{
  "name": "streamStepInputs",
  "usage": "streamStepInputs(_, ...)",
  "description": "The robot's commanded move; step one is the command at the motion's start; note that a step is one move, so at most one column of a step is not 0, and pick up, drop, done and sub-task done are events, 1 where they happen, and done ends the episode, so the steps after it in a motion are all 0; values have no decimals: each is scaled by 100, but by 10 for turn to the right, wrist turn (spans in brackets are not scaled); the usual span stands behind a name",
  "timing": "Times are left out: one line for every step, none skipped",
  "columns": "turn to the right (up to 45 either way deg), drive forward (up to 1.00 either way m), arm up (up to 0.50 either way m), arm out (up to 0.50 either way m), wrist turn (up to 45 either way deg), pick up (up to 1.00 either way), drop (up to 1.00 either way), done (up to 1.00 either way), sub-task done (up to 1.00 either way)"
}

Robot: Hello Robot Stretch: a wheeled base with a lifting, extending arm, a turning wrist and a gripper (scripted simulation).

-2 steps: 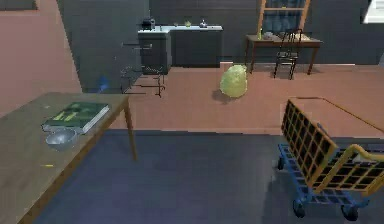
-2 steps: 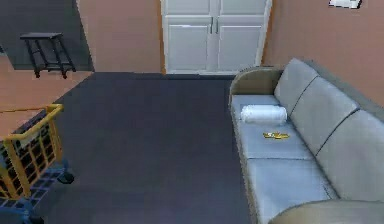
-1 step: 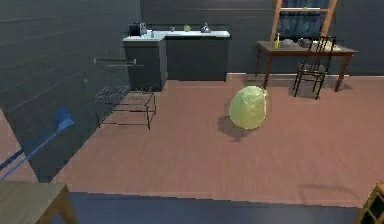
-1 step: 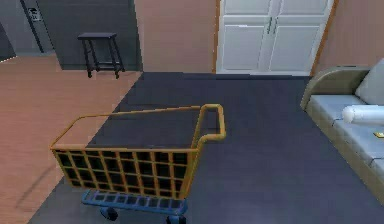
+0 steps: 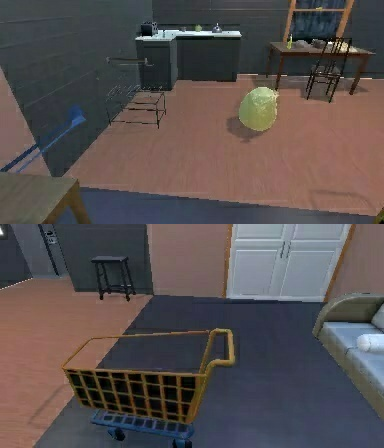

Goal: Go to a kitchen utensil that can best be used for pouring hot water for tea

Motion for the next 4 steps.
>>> streamStepInputs(0, 85, 0, 0, 0, 0, 0, 0, 0)
streamStepInputs(0, 100, 0, 0, 0, 0, 0, 0, 0)
streamStepInputs(150, 0, 0, 0, 0, 0, 0, 0, 0)
streamStepInputs(0, 90, 0, 0, 0, 0, 0, 0, 0)
